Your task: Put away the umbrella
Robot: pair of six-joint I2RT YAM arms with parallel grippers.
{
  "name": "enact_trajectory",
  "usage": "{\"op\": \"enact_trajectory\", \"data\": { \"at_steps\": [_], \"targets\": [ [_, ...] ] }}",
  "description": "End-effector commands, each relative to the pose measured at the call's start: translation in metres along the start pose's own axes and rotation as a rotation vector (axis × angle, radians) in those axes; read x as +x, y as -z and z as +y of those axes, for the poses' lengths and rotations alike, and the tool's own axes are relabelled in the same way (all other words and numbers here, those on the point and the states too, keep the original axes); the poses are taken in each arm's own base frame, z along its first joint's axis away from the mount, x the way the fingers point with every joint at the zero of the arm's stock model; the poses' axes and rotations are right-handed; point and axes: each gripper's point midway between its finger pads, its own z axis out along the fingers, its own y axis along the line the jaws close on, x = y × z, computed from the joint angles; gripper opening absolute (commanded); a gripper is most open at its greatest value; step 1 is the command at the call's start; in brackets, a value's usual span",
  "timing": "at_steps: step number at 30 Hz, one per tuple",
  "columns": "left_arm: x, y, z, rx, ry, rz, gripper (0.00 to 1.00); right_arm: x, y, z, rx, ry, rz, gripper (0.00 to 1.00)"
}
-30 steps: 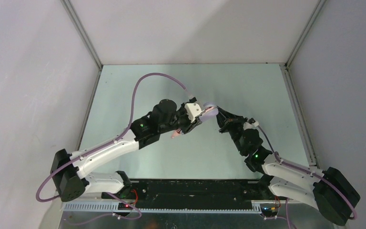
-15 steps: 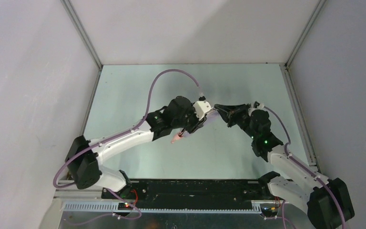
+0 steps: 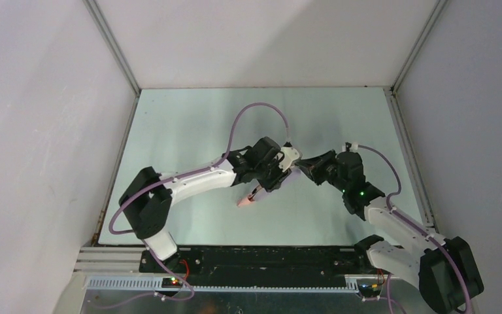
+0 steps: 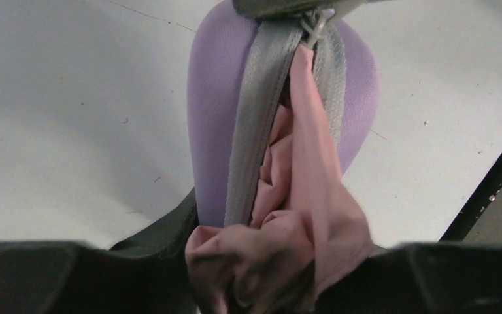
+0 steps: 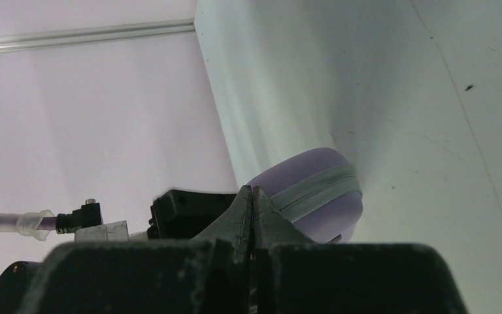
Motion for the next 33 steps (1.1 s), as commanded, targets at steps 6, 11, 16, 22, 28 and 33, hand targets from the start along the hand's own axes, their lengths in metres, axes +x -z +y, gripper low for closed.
{"op": "enact_trajectory", "data": {
  "at_steps": [6, 11, 16, 22, 28, 33],
  "targets": [
    [-0.007, 0.033, 0.008, -0.048, 0.130, -0.261, 0.99, 0.003, -0.015, -0.049, -0.118, 0.018, 0.113, 0.00],
    [-0.014, 0.079, 0.006, -0.069, 0.149, -0.415, 1.00, -0.004, -0.019, -0.062, -0.126, 0.072, 0.077, 0.00],
    [-0.022, 0.106, 0.002, -0.059, 0.149, -0.510, 1.00, -0.005, -0.015, -0.059, -0.151, 0.147, 0.063, 0.00],
    [-0.046, 0.116, 0.024, -0.130, 0.264, -0.542, 1.00, -0.005, -0.011, -0.053, -0.181, 0.225, 0.057, 0.00],
    [-0.052, 0.074, 0.017, -0.013, 0.218, -0.337, 1.00, -0.004, -0.007, -0.049, -0.199, 0.277, 0.055, 0.00],
    [-0.053, 0.044, 0.015, 0.029, 0.221, -0.246, 1.00, -0.003, -0.007, -0.050, -0.193, 0.291, 0.060, 0.00]
  ]
}}
